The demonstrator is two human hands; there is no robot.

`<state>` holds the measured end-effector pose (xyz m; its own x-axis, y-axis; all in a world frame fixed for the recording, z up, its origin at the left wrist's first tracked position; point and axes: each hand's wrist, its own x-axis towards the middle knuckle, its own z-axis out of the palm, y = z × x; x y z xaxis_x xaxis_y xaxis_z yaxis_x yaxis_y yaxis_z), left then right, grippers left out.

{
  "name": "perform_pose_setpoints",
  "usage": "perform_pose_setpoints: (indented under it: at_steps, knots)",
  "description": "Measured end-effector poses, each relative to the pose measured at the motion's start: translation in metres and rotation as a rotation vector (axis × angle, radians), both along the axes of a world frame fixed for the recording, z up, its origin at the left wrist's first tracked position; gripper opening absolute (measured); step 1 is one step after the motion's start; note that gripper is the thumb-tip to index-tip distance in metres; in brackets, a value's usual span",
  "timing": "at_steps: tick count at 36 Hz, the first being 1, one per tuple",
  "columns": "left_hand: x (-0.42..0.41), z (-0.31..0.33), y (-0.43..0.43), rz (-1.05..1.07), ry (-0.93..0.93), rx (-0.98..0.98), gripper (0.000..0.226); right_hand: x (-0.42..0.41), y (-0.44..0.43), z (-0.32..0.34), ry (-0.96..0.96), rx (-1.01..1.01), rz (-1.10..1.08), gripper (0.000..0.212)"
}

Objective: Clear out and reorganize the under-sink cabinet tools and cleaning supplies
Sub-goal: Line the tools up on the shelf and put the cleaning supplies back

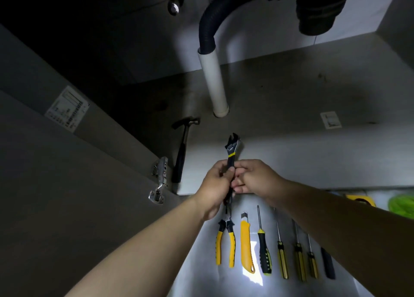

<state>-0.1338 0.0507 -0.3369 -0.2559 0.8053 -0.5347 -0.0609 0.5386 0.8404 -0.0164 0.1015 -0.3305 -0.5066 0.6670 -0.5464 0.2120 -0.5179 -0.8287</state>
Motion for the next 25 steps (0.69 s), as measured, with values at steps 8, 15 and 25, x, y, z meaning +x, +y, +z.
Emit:
perform_pose_setpoints:
  at_steps: [8,15,25]
  knots:
    - [-0.020,-0.016,0.019,-0.022,0.655,-0.045,0.027,0.004,0.005,-0.012,-0.602,0.696,0.382,0.057]
    - [-0.047,-0.027,0.031,-0.014,0.876,-0.097,0.035,0.042,-0.001,-0.036,-1.014,0.878,0.706,0.075]
    - [-0.060,-0.035,0.035,-0.023,1.054,-0.067,0.068,0.046,-0.005,-0.052,-1.099,0.943,0.823,0.096]
